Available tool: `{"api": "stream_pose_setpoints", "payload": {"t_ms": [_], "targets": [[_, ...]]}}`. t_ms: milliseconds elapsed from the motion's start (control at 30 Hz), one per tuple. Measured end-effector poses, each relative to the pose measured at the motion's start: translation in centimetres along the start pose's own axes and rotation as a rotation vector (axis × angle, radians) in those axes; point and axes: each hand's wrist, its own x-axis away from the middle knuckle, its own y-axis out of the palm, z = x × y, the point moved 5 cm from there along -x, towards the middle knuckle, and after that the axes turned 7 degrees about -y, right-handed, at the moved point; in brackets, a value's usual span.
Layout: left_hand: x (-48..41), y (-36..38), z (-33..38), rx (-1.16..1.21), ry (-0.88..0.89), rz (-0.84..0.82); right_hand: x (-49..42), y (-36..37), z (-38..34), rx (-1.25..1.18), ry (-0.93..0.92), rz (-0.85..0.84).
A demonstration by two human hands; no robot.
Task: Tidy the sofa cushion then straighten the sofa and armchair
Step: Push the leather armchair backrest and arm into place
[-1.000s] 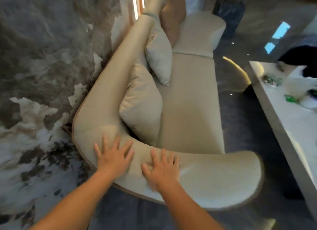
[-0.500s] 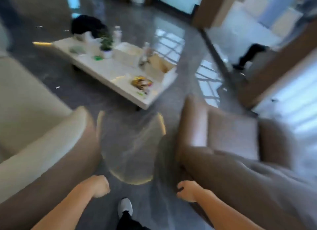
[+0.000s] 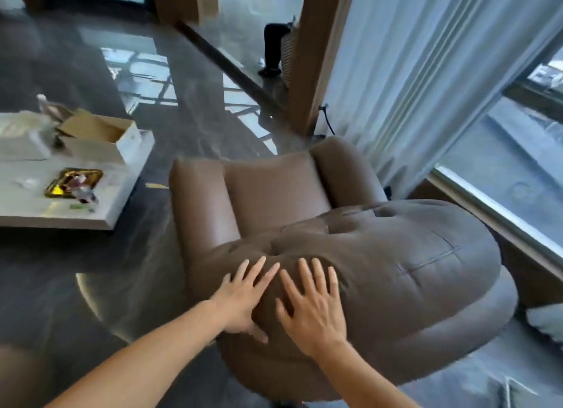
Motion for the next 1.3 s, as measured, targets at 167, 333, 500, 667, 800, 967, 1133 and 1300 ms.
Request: {"api": "stream_pose_setpoints", "payload": {"t_ms": [167,333,500,667,800,967,1133,1300], "targets": [[-2.7,2.0,3.3,-0.153,0.059,0.108,0.8,1.9,3.4,-0.098,-0.118,-0.002],[-3.5,2.6,9.7,-0.102,0.030,0.148,2.9,2.5,9.2,-0.128,-0.212,0.002],[-6.3,4.2,18.1,-0.038,-0.068,0.072,5.2,2.7,17.9,-0.102,-0.302,0.079],[-11.0,4.3,26.6,0.176,0.003,-0.078,5.5,1.7,29.1,0.080,-0.311,-0.083],[-14.6,1.4,27.2,-0.002,0.261,-0.102,5.0,-0.3,37.2,0.223,-0.111,-0.249],[-16.2,0.7,20.4,-0.189,0.084,-0.226,3.2,0.2,41.6,0.157,0.360,-0.246],[-15.7,2.0,10.2,-0.262,-0.205,-0.276,0.0,2.7,41.0,0.040,0.411,-0.432],[-16.9,6.0,0.8,-0.057,-0.535,-0.240,-4.7,5.9,39.0,-0.013,0.343,-0.528]]}}
